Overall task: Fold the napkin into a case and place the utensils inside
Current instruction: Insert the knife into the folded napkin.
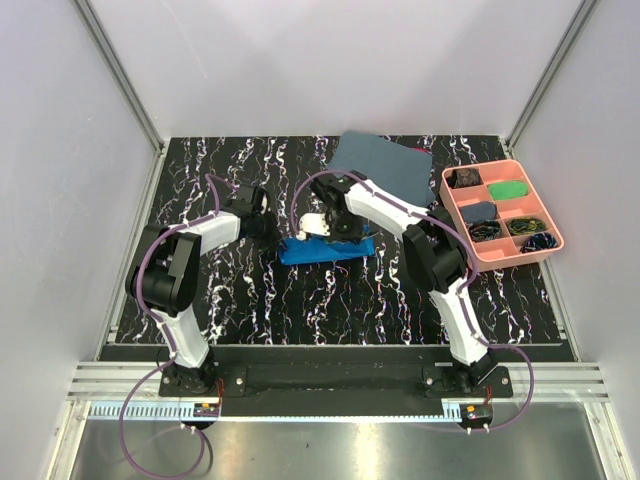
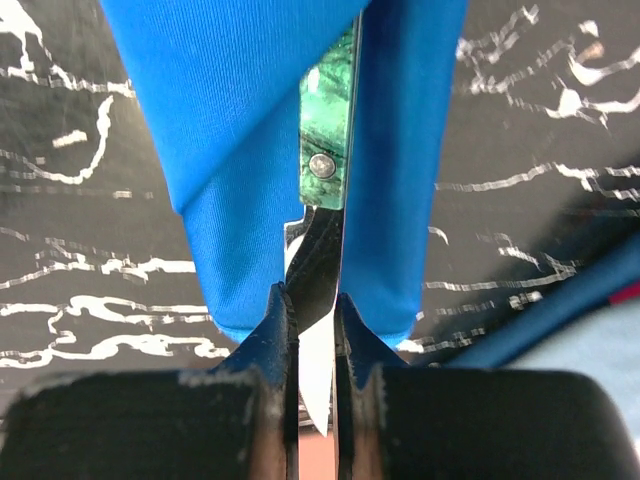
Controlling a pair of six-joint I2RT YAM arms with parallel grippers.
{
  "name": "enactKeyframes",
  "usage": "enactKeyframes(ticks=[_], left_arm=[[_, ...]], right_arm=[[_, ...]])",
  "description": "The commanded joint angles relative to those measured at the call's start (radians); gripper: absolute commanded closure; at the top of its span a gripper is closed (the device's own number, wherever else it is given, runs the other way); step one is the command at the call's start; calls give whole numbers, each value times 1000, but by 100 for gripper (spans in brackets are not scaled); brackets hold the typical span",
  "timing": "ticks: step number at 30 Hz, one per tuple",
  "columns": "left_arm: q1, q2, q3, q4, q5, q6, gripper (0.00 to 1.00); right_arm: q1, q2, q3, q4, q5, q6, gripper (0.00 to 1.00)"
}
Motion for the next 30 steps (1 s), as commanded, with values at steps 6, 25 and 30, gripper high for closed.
enactKeyframes(ticks=[6,25,30], left_arm=[[-7,-13,-9,18,-29,20,100],[-12,-70,-12,21,-49,28,99],[9,-144,-4,-3,-45,25,87]], right_arm=[[7,41,61,67,-68,18,100],[12,101,105,76,-111,15,98],[13,75,53,99,-115,4,98]])
